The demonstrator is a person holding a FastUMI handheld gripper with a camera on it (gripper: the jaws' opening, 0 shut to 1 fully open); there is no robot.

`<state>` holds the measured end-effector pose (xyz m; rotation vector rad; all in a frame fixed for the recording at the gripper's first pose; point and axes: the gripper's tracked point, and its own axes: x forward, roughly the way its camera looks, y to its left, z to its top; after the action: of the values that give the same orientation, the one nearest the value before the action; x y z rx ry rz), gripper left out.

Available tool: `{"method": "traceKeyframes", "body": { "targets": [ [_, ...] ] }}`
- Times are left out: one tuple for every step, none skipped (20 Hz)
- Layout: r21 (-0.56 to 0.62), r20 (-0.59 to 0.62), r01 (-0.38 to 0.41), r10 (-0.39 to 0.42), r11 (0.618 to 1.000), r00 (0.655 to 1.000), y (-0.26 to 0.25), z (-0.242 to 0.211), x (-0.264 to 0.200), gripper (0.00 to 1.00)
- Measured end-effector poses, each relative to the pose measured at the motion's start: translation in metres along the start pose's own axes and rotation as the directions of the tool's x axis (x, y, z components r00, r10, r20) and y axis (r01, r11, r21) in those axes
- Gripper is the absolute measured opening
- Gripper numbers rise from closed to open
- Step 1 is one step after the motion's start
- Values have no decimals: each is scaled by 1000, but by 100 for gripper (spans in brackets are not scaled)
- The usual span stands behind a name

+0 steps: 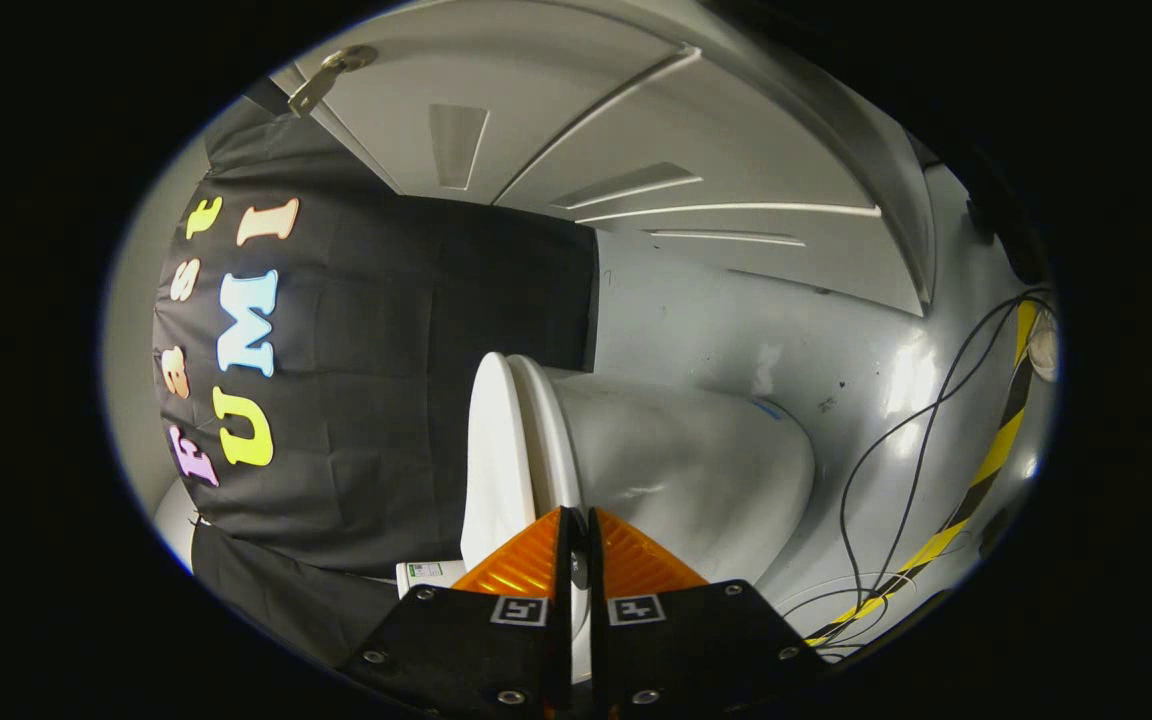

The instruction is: Open the toilet lid.

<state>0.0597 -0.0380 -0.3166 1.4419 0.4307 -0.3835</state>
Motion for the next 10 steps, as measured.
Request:
{"method": "traceKeyframes", "body": {
  "targets": [
    [-10,2,-1,1,1000,1000,0,1,0,6],
    [-14,-4,4,-4,1000,1000,-1,0,0,3],
    [-11,-14,12,-13,1000,1000,0,0,0,3],
    [-13,-24,22,-23,1000,999,0,-1,0,3],
    [-29,-29,31,-32,999,999,1,-1,-1,3],
    [-47,-28,34,-35,998,999,0,1,-1,3],
    [-47,-31,39,-40,998,999,0,0,-2,2],
    [-31,-35,45,-46,999,998,0,1,-2,0],
    [-16,-36,47,-48,999,998,1,1,-3,0],
    [-21,-35,49,-50,999,998,2,0,-2,0]
  ]
}}
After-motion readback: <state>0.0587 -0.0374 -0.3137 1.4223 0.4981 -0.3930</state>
